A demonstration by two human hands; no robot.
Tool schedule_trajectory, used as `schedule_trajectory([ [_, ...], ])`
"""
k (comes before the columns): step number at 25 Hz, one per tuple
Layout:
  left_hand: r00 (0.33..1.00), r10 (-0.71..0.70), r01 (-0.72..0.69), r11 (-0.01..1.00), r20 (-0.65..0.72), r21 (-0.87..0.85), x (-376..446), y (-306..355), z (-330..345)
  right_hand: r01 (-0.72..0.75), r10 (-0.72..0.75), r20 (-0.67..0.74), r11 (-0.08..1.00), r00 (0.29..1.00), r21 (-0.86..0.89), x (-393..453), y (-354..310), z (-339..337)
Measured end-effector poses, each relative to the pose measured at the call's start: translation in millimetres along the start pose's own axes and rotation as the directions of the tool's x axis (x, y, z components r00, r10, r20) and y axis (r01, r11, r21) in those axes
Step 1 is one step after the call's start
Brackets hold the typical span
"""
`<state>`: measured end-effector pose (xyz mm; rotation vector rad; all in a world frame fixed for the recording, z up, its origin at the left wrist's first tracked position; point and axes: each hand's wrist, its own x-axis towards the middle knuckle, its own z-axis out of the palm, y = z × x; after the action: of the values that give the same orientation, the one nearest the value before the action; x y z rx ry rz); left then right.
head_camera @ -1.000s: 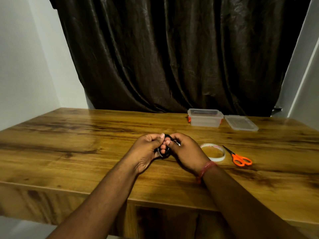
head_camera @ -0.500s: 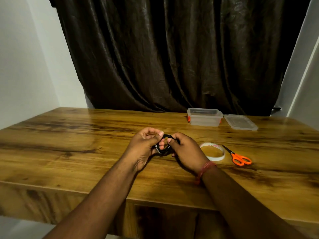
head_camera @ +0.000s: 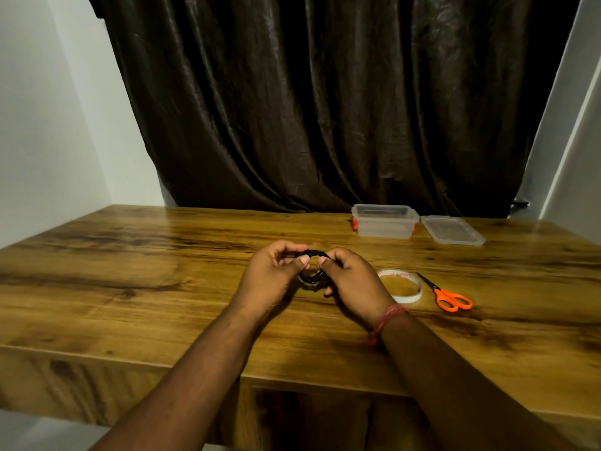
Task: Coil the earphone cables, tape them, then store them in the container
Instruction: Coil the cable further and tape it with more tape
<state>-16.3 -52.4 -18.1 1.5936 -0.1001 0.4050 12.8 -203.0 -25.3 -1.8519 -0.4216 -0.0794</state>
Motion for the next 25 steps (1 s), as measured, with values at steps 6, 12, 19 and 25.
schedule_trajectory([
  [6, 0.999, 0.014, -0.012, 0.999, -0.053, 0.03, 6, -5, -4, -0.012, 0.009, 0.029, 0.994, 1.0, 0.111, 0, -1, 0],
  [12, 0.997, -0.041, 0.037, 0.998, -0.06, -0.059, 6, -3, -4, -0.088, 0.091, 0.008, 0.933, 0.996, 0.349, -2, -9, -6],
  [19, 0.999, -0.024, 0.024, 1.0, -0.023, -0.01, 6, -6, -5, 0.288, -0.292, -0.204, 0.956, 0.934, -0.051, -5, -6, -10],
  [25, 0.998, 0.039, -0.039, 0.999, 0.053, 0.002, 7, -8, -2, 0.32, -0.33, -0.057, 0.937, 0.942, -0.138, -5, -4, -6],
])
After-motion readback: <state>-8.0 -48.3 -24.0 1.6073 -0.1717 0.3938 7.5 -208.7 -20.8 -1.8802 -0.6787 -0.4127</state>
